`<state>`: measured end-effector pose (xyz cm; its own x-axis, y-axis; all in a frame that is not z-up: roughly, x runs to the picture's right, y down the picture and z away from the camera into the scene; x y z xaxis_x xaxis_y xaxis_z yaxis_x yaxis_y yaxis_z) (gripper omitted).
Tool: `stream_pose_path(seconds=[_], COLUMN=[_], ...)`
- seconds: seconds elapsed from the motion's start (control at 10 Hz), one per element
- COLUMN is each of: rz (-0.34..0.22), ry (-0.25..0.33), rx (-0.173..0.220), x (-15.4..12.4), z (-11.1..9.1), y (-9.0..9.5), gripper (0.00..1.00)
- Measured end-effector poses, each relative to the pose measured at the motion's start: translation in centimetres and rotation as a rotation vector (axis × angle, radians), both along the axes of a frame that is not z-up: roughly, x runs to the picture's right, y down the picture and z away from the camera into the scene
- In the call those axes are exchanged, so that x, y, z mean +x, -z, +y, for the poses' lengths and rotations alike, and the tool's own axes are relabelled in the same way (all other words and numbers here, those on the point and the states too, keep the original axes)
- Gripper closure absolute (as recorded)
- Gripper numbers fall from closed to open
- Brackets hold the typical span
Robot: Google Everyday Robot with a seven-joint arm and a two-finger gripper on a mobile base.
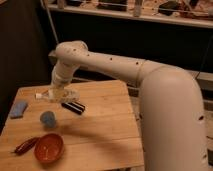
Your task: Place the bottle in the ceramic bowl
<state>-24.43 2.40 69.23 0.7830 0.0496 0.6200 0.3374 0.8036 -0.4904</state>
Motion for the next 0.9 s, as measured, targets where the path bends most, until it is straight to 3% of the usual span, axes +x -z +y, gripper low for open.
stream_pose_path(seconds=[0.3,0.5,0.9], rz=[0.005,-0.016,-0.096], ry=[0.086,0.127,0.199], rx=[0.031,0.043,0.018], x=[0.0,-1.5,-4.9], z=[4.0,6.2,10.6], y=[1.2,3.1,7.8], gripper=[1.00,1.00,1.00])
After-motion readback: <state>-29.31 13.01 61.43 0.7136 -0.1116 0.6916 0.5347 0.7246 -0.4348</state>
